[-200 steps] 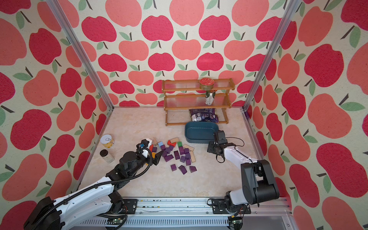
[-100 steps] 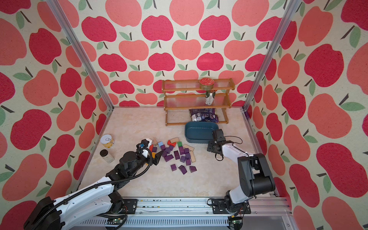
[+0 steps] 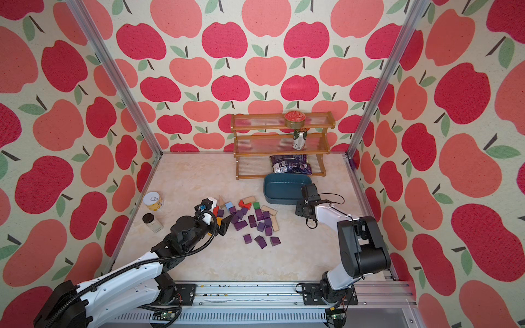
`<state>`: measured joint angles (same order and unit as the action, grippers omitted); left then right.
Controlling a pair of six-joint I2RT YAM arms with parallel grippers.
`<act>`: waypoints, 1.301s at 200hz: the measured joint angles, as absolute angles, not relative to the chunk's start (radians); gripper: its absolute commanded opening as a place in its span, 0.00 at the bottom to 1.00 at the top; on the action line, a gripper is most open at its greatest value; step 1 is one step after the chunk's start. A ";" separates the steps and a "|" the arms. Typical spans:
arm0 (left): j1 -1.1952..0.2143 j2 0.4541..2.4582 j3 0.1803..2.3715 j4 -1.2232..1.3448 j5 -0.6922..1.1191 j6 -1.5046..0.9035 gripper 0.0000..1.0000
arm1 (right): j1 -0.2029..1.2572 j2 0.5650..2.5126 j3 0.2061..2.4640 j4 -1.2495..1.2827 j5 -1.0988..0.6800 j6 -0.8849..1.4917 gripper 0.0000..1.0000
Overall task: Pick purple bricks into the storage bin
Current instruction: Pick up the building block from the center of the board.
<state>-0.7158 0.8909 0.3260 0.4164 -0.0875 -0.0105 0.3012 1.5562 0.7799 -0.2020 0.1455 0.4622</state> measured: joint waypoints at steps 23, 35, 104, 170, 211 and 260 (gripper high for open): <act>-0.716 0.891 0.326 0.416 -0.088 -0.011 0.99 | 0.301 1.556 0.780 -0.202 0.152 0.462 0.37; -0.716 0.891 0.326 0.416 -0.088 -0.012 0.99 | 0.301 1.556 0.780 -0.202 0.159 0.462 0.37; -0.716 0.905 0.326 0.416 -0.088 -0.017 0.99 | 0.309 1.491 0.779 -0.204 0.168 0.463 0.36; -0.716 0.911 0.326 0.415 -0.087 -0.021 1.00 | 0.359 1.355 0.779 -0.256 0.186 0.463 0.34; -0.716 0.912 0.326 0.415 -0.088 -0.031 0.99 | 0.381 1.287 0.812 -0.306 0.196 0.463 0.34; -0.716 0.912 0.326 0.411 -0.088 -0.032 0.99 | 0.381 1.322 0.936 -0.323 0.224 0.446 0.34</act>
